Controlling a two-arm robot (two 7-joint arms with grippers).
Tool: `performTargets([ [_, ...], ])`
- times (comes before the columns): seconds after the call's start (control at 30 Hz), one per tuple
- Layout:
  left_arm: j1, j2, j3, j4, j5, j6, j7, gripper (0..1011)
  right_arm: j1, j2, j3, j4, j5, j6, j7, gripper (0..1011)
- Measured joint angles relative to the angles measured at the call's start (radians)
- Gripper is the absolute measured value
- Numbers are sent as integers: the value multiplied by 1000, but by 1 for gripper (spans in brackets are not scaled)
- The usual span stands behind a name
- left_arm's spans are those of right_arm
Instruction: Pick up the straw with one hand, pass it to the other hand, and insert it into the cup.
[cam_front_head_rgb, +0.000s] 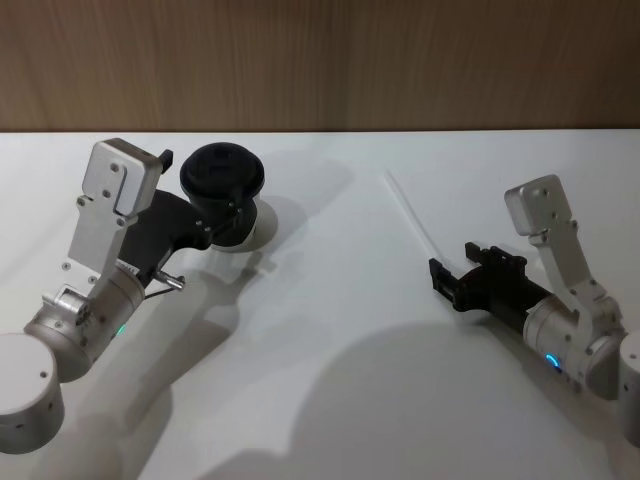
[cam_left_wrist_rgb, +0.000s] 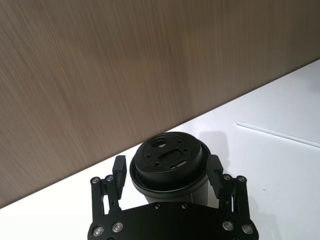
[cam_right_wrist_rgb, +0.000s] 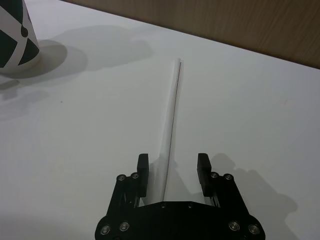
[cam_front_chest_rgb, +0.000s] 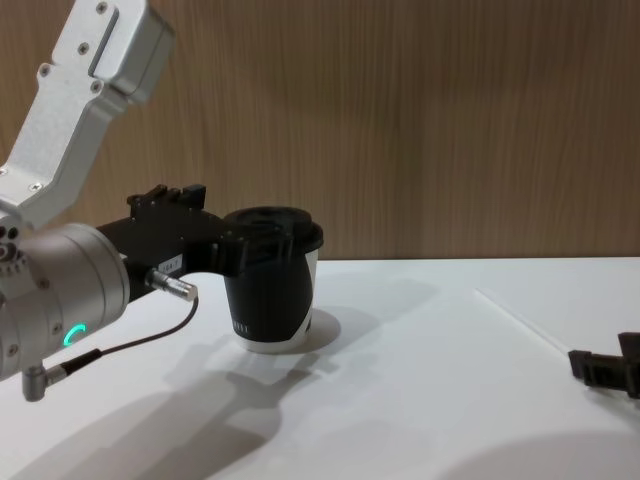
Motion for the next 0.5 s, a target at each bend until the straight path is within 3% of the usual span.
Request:
performTargets([
  [0.47, 0, 0, 0, 0, 0, 0, 0, 1003, -14, -7, 12, 5, 5, 8, 15, 172],
  [0.5, 0, 0, 0, 0, 0, 0, 0, 1003, -14, -7, 13, 5, 5, 9, 15, 172],
])
